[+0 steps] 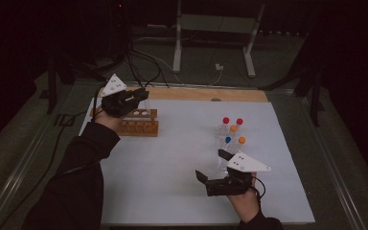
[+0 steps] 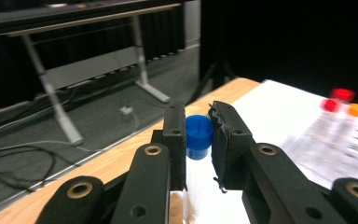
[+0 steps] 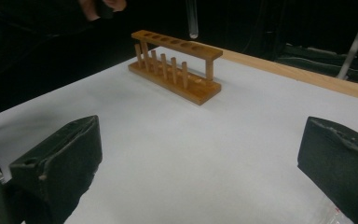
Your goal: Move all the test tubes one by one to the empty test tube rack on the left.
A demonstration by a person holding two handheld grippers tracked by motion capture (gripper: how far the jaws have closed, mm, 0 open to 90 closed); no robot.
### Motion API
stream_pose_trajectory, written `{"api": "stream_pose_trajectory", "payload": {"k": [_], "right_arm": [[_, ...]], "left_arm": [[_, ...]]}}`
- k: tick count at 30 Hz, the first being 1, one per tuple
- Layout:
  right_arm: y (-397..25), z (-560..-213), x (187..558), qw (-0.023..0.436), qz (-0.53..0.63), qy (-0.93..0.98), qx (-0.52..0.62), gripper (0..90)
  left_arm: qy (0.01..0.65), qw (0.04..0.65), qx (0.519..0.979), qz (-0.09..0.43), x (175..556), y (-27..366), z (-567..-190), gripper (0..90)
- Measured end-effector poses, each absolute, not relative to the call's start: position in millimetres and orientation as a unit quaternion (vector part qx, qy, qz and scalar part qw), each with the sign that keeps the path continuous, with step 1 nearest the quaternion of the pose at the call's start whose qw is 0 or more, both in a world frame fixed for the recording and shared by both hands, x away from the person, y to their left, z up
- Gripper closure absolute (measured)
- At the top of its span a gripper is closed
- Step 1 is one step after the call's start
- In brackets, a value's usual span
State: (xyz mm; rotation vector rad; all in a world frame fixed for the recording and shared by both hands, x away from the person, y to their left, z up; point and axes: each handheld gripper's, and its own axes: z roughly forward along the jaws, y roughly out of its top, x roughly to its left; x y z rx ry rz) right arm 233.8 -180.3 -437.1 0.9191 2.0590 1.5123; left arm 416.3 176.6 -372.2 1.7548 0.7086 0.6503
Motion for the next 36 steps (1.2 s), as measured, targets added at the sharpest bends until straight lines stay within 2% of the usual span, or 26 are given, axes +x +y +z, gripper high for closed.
{"api": "stream_pose_trajectory", "payload": {"k": [6,13,28,36], "right_arm": [[-181,-437,234,0.212,0.543,0.743,0.329,0.0],[-183,-437,233,0.209,0.544,0.742,0.33,0.0],[-185,-439,234,0.199,0.544,0.745,0.332,0.0],[-186,-438,234,0.195,0.547,0.743,0.333,0.0]], "left_arm": [[0.333,0.529,0.727,0.284,435,187,-388,77.9],[0.361,0.527,0.721,0.268,445,189,-418,77.8],[0.374,0.51,0.732,0.254,447,181,-456,77.8],[0.372,0.503,0.738,0.254,448,179,-460,77.6]]}}
